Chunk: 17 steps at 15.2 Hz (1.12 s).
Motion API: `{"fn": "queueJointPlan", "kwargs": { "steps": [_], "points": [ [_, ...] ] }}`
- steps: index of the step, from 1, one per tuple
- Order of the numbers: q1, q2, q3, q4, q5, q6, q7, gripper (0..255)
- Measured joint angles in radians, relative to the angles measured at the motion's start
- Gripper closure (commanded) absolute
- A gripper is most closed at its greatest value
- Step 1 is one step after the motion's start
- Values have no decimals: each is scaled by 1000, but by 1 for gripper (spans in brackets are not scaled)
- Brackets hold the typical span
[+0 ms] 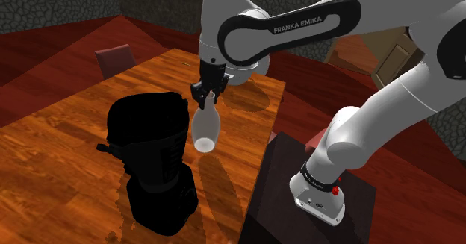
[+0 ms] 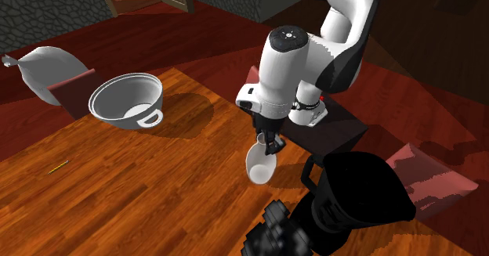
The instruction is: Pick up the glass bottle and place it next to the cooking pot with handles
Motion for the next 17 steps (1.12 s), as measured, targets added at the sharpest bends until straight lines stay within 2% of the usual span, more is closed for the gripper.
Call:
{"fn": "queueJointPlan", "kwargs": {
  "steps": [17],
  "points": [
    [-4,-37,-20,195,-1,-232,-10,255]
  ]
}}
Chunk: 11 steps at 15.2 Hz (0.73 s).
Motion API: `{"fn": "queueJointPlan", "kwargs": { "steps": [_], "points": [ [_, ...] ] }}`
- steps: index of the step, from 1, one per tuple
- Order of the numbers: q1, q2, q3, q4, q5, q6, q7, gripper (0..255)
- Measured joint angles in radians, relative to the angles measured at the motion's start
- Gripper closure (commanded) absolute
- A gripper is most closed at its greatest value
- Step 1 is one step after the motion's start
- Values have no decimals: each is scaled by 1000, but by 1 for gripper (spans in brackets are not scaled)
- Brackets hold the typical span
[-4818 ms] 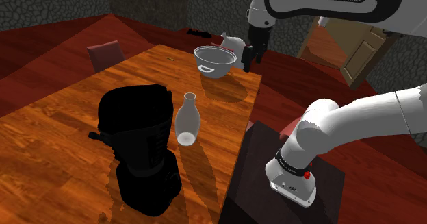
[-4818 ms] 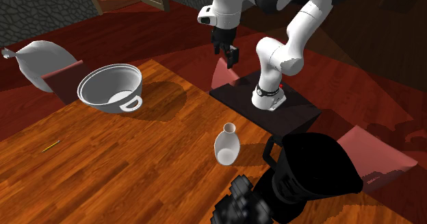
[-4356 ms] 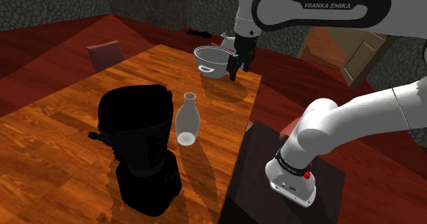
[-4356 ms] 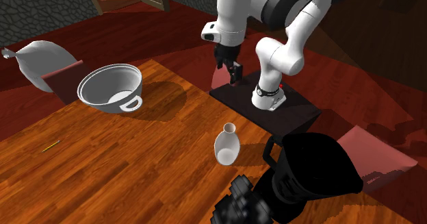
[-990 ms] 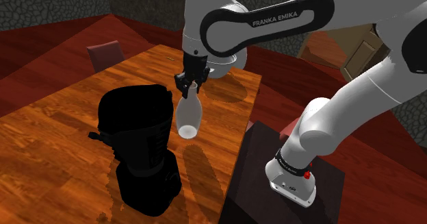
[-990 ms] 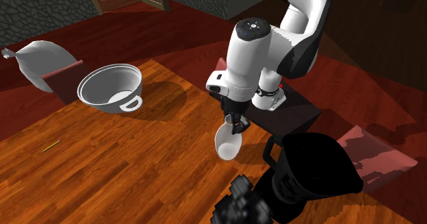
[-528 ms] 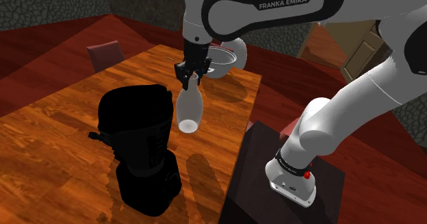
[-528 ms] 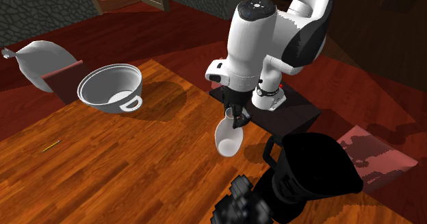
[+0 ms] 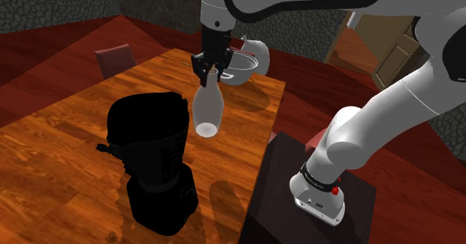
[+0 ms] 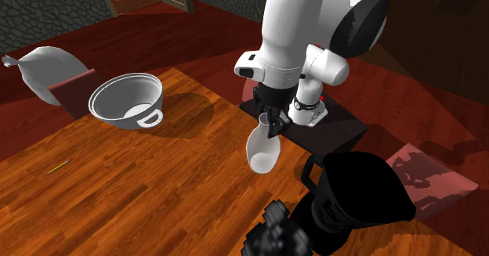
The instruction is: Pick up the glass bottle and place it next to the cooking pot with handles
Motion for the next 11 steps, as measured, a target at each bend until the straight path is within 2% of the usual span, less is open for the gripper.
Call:
{"fn": "queueJointPlan", "kwargs": {
  "steps": [11],
  "points": [
    [-5,15,-5,160,-8,-145,3,255]
  ]
}}
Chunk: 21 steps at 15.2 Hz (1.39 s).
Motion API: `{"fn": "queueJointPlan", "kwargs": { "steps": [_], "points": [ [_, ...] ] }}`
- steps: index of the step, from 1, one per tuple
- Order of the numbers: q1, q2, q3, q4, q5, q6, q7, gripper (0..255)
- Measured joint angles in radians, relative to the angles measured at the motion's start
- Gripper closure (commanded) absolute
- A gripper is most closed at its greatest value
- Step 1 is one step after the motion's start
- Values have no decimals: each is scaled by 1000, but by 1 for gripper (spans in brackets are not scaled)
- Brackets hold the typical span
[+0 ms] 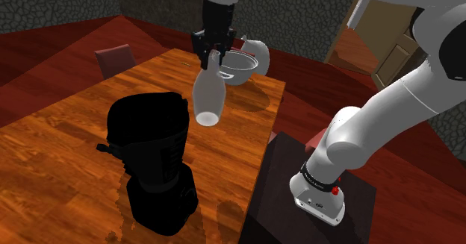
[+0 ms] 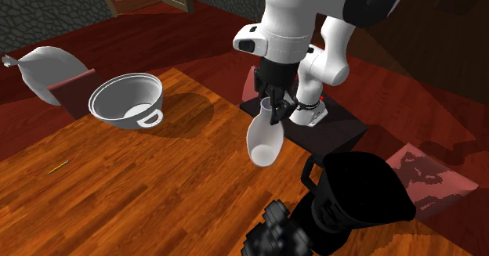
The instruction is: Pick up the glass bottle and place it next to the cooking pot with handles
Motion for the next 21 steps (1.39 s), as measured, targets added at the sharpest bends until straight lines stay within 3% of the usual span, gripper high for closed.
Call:
{"fn": "queueJointPlan", "kwargs": {
  "steps": [21],
  "points": [
    [-11,109,4,401,-28,-295,15,255]
  ]
}}
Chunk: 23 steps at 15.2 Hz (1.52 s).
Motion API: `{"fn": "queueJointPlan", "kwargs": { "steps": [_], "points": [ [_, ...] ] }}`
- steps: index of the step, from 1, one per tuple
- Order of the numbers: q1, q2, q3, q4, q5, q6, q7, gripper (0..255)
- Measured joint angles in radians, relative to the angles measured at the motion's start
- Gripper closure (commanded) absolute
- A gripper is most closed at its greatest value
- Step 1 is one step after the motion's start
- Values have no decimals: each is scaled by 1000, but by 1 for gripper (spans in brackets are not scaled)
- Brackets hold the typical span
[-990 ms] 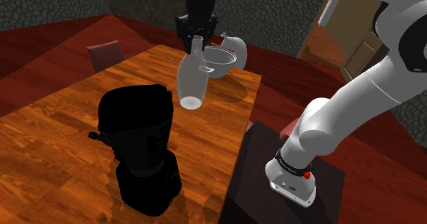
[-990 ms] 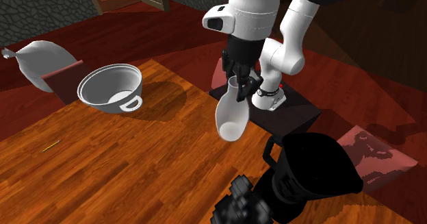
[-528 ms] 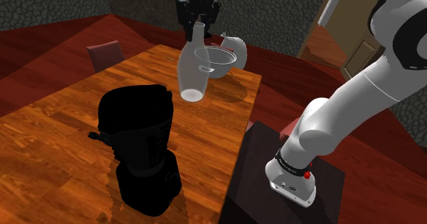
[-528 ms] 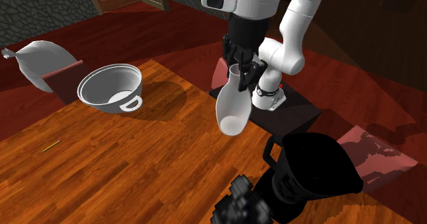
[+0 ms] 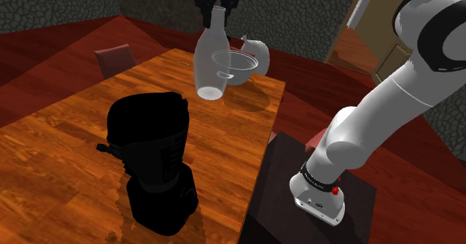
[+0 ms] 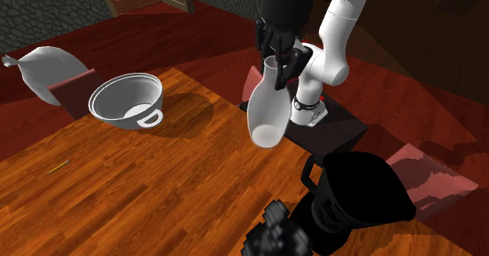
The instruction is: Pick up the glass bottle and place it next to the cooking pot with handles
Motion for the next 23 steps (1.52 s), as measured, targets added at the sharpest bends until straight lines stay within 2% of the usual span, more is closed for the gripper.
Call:
{"fn": "queueJointPlan", "kwargs": {
  "steps": [5,13,23],
  "points": [
    [-5,21,-5,74,-6,-54,-8,255],
    [-67,-55,-140,-49,-16,-9,-207,255],
    [-146,-64,-306,-128,-53,62,-454,255]
  ]
}}
